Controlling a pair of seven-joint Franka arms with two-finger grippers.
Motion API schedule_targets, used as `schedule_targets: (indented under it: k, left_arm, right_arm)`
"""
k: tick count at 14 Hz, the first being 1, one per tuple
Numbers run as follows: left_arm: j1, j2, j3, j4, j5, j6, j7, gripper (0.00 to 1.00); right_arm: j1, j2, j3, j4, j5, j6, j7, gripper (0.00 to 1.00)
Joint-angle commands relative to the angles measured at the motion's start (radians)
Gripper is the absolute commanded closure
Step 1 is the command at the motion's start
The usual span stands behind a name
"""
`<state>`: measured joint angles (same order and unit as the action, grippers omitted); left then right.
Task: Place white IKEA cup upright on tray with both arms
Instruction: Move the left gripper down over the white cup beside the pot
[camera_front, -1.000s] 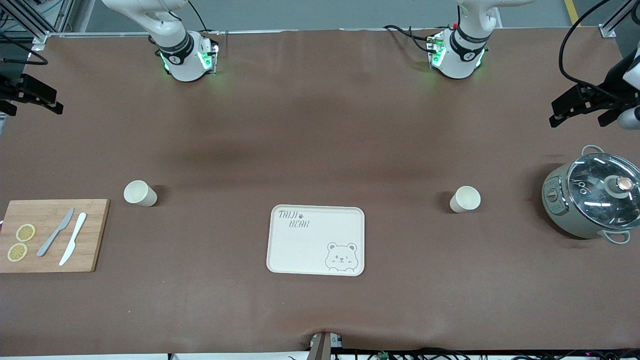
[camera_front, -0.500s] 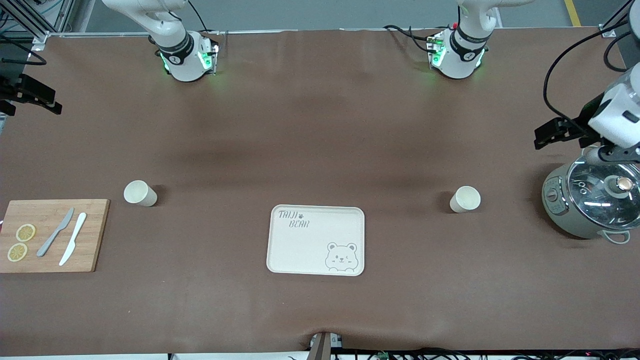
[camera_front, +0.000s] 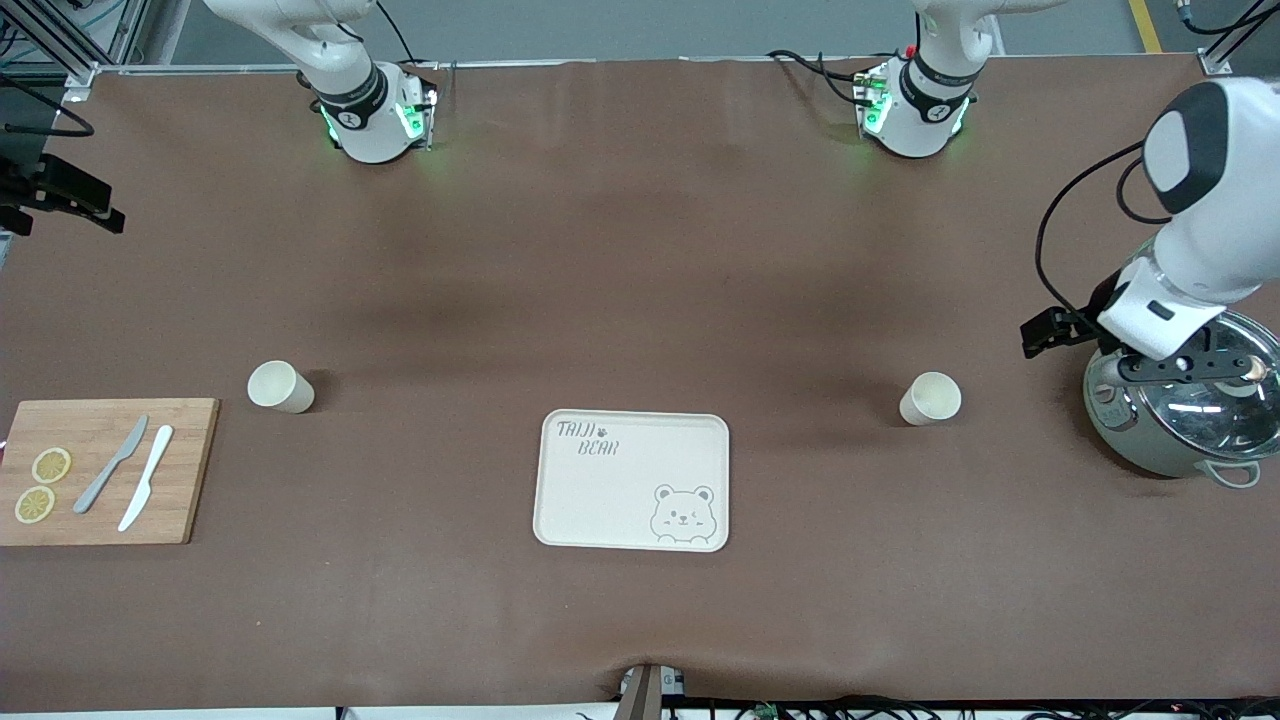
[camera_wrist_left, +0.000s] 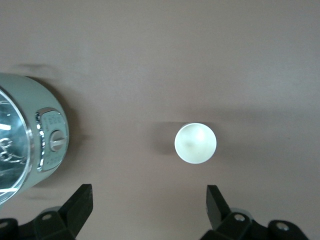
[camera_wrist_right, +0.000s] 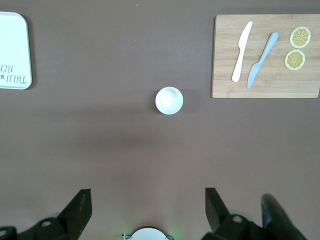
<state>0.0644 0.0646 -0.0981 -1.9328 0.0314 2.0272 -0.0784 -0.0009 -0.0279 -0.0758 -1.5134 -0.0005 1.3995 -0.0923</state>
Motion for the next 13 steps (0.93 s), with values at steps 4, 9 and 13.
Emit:
schedule_targets:
  k: [4,9,13]
  left_arm:
    - [0.009,0.041,-0.015,-0.089,0.005,0.149,-0.011,0.0]
    - [0.005,0.118,-0.031,-0.147,0.004,0.246,-0.012,0.0]
    - [0.003,0.165,-0.051,-0.158,-0.036,0.301,-0.011,0.0]
  right_arm:
    - [-0.016,0.065,0.005,0.035,-0.007,-0.001,-0.014,0.0]
    - [-0.016,0.154,0.005,0.053,-0.091,0.022,-0.015,0.0]
    - [-0.025,0.189,0.005,0.061,-0.09,0.068,-0.015,0.0]
